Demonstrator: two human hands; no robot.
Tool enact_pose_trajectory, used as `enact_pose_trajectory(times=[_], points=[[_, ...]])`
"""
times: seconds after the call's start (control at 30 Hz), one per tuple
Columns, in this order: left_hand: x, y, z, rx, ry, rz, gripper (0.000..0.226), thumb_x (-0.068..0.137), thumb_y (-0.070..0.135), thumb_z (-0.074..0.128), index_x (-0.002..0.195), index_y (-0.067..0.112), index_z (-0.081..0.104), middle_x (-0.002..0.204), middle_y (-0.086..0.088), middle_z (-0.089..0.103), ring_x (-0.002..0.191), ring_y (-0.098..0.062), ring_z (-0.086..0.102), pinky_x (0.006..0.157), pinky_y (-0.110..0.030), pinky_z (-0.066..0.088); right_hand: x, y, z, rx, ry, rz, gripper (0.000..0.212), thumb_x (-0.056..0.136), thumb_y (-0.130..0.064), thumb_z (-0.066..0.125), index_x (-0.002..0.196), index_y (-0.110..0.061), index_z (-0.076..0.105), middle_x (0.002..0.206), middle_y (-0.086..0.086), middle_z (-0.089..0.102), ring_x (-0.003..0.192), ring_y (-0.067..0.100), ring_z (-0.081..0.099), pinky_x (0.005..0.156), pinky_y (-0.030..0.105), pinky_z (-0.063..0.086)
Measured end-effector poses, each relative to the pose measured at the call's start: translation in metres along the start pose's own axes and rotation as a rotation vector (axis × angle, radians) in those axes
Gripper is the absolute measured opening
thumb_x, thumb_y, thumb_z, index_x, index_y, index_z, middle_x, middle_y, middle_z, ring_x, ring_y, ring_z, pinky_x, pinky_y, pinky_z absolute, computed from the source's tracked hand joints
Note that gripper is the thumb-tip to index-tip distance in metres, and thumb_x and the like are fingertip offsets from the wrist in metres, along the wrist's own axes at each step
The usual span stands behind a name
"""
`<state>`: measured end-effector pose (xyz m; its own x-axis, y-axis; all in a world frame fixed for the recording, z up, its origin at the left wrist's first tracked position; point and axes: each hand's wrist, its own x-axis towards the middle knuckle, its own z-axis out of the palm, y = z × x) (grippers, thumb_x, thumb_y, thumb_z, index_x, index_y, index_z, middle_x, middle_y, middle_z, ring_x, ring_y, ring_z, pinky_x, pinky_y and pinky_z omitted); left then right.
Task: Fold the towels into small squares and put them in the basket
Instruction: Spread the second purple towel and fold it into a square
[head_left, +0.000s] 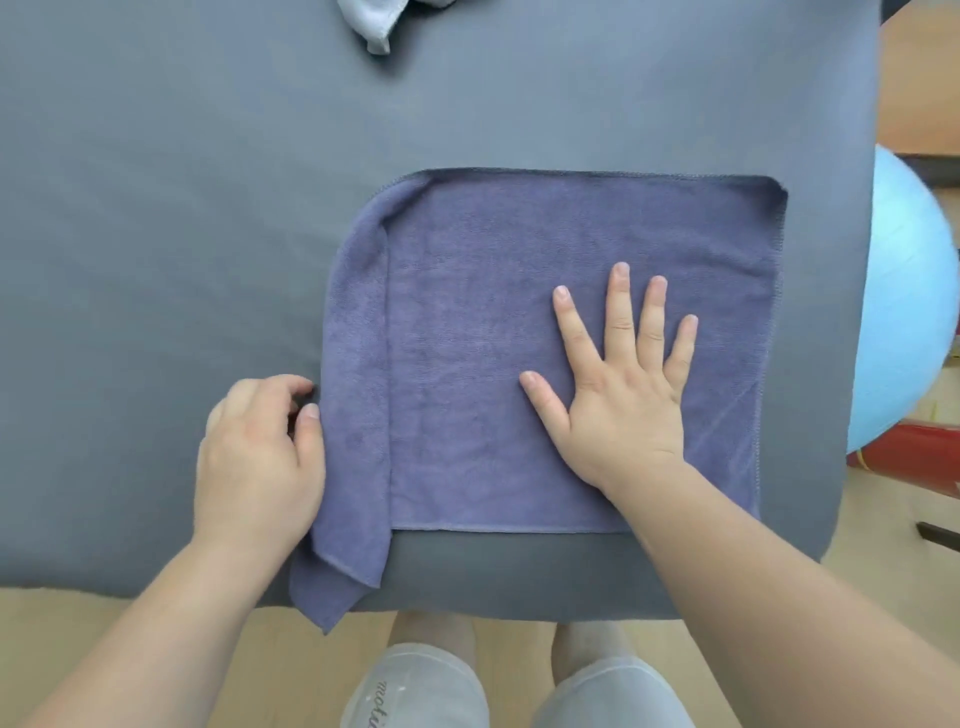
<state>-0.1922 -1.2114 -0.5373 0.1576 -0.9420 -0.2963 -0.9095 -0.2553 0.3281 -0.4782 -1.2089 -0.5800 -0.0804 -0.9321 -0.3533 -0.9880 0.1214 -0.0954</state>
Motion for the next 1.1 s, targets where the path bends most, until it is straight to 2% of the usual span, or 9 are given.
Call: enact_pose_trajectory(times=[0.13, 0.23, 0.33, 0.53, 0.7, 0.83, 0.93, 1.03, 1.1], points=[[-0.012, -0.010, -0.005, -0.028, -0.042, -0.020, 0.004, 0.093, 0.026, 0.058, 0.093, 0.022, 0.059, 0.088, 0.005, 0.057, 0.090, -0.025, 0.051, 0.075, -0.043, 0.046, -0.004, -0.021, -0.015, 0.041, 0.027, 0.041, 0.078, 0.094, -0.075, 0.021, 0.160, -0.039, 0.002, 0.167, 0.011, -0.019, 0.151, 0.038, -0.022, 0.118, 0.068, -0.006], [-0.018, -0.017, -0.005, -0.008, -0.071, -0.018, 0.011, 0.087, 0.032, 0.065, 0.086, 0.024, 0.058, 0.084, 0.006, 0.056, 0.085, -0.024, 0.050, 0.072, -0.042, 0.046, -0.002, -0.072, -0.023, 0.087, 0.070, -0.098, 0.073, 0.096, -0.072, 0.020, 0.160, -0.040, 0.002, 0.167, 0.009, -0.017, 0.152, 0.037, -0.020, 0.117, 0.068, -0.010], [-0.018, -0.025, -0.005, -0.035, -0.088, -0.036, 0.014, 0.088, 0.028, 0.065, 0.077, 0.024, 0.056, 0.077, 0.009, 0.054, 0.082, -0.023, 0.051, 0.068, -0.039, 0.043, 0.004, -0.103, -0.008, 0.057, 0.008, -0.151, 0.071, 0.097, -0.072, 0.017, 0.159, -0.042, 0.000, 0.168, 0.004, -0.019, 0.152, 0.035, -0.023, 0.117, 0.067, -0.011], [0.001, -0.033, -0.026, -0.459, -0.085, -0.219, 0.011, 0.091, 0.018, 0.066, 0.082, 0.023, 0.061, 0.070, 0.004, 0.065, 0.062, -0.015, 0.057, 0.061, -0.028, 0.047, 0.010, -0.101, 0.011, -0.053, -0.062, -0.102, 0.074, 0.095, -0.074, 0.013, 0.157, -0.042, -0.009, 0.166, 0.003, -0.024, 0.150, 0.034, -0.026, 0.118, 0.066, -0.011], [0.052, -0.054, -0.058, -0.516, -0.031, -0.177, 0.009, 0.086, 0.016, 0.069, 0.083, 0.024, 0.064, 0.063, 0.004, 0.064, 0.053, -0.011, 0.050, 0.056, -0.028, 0.043, 0.012, -0.105, 0.013, -0.079, -0.095, -0.071, 0.073, 0.095, -0.075, 0.011, 0.154, -0.042, -0.017, 0.164, 0.002, -0.031, 0.149, 0.033, -0.031, 0.118, 0.066, -0.010], [0.103, -0.071, -0.086, -0.324, 0.143, -0.004, 0.016, 0.086, 0.016, 0.063, 0.100, 0.022, 0.067, 0.070, 0.002, 0.060, 0.066, -0.023, 0.058, 0.072, -0.036, 0.050, 0.013, -0.105, 0.016, -0.092, -0.102, -0.060, 0.072, 0.094, -0.075, 0.008, 0.153, -0.042, -0.019, 0.162, 0.002, -0.033, 0.148, 0.032, -0.033, 0.118, 0.066, -0.010], [0.135, -0.081, -0.100, -0.253, 0.285, -0.045, 0.031, 0.089, 0.018, 0.059, 0.120, 0.015, 0.061, 0.082, 0.003, 0.060, 0.084, -0.025, 0.062, 0.084, -0.030, 0.045, 0.014, -0.105, 0.020, -0.093, -0.096, -0.064, 0.073, 0.094, -0.075, 0.008, 0.154, -0.042, -0.018, 0.163, 0.002, -0.033, 0.148, 0.032, -0.032, 0.118, 0.065, -0.011], [0.150, -0.085, -0.096, -0.359, 0.201, -0.202, 0.048, 0.091, 0.029, 0.062, 0.136, 0.020, 0.049, 0.088, 0.009, 0.063, 0.097, -0.016, 0.063, 0.095, -0.028, 0.047, 0.014, -0.104, 0.023, -0.075, -0.081, -0.063, 0.073, 0.094, -0.075, 0.010, 0.155, -0.042, -0.014, 0.164, 0.002, -0.031, 0.149, 0.032, -0.030, 0.118, 0.066, -0.010], [0.146, -0.083, -0.088, -0.362, 0.134, -0.258, 0.055, 0.090, 0.036, 0.065, 0.140, 0.021, 0.045, 0.098, 0.006, 0.063, 0.100, -0.015, 0.062, 0.096, -0.030, 0.047, 0.015, -0.104, 0.025, -0.071, -0.076, -0.065, 0.073, 0.094, -0.075, 0.010, 0.154, -0.042, -0.015, 0.164, 0.002, -0.030, 0.150, 0.032, -0.029, 0.118, 0.065, -0.011]])
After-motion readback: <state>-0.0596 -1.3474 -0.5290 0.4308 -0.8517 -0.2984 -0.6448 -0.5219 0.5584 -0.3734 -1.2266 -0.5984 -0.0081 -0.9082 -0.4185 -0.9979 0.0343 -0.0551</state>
